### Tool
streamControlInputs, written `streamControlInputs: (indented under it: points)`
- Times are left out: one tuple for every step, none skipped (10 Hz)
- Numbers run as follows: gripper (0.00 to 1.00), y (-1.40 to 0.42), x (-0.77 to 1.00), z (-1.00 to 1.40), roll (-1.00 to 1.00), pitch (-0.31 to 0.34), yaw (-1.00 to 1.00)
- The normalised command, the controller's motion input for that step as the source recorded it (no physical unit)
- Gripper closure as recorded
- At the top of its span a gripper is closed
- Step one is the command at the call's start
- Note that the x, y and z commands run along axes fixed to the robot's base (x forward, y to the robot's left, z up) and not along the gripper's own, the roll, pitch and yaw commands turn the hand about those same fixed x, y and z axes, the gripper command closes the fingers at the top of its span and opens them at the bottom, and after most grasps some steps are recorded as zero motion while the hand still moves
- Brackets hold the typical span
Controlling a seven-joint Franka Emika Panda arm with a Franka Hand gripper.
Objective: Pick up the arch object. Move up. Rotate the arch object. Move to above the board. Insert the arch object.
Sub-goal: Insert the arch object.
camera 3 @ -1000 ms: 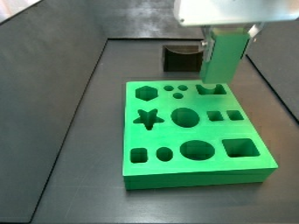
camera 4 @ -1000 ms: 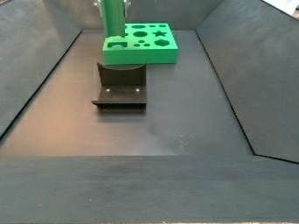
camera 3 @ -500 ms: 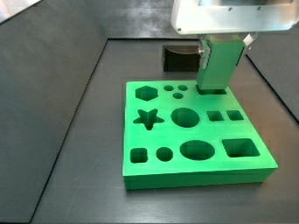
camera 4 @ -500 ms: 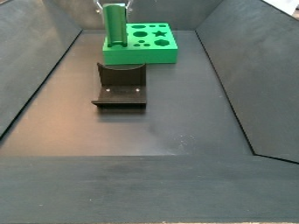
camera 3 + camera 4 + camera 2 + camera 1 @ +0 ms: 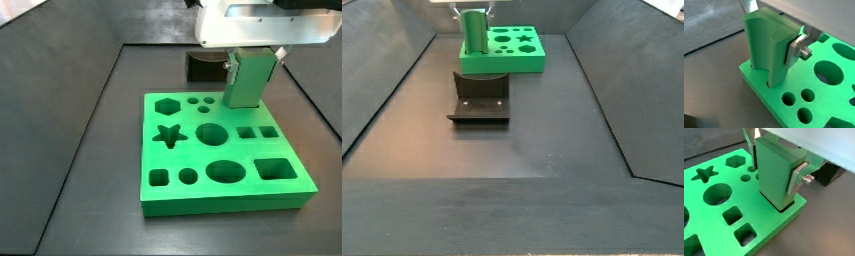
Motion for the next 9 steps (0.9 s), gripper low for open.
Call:
streamControlInputs:
  points:
    - [1.00, 0.00, 0.08, -0.17, -0.05, 0.000, 0.00]
    - [1.00, 0.00, 0.06, -0.21, -0.04, 0.000, 0.00]
    - [1.00, 0.00, 0.00, -0.21, -0.03, 0.000, -0.01]
    - [1.00, 0.00, 0.00, -0.21, -0.05, 0.000, -0.05]
    - [1.00, 0.00, 0.00, -0.24, -0.05, -0.004, -0.05]
    - [1.00, 0.00, 0.00, -0.26, -0.04, -0.009, -0.03]
    - [1.00, 0.00, 0.00, -0.31, -0.05, 0.000, -0.03]
    - [1.00, 0.05, 0.00, -0.36, -0.15, -0.039, -0.03]
    - [1.00, 0.07, 0.02, -0.31, -0.12, -0.036, -0.01]
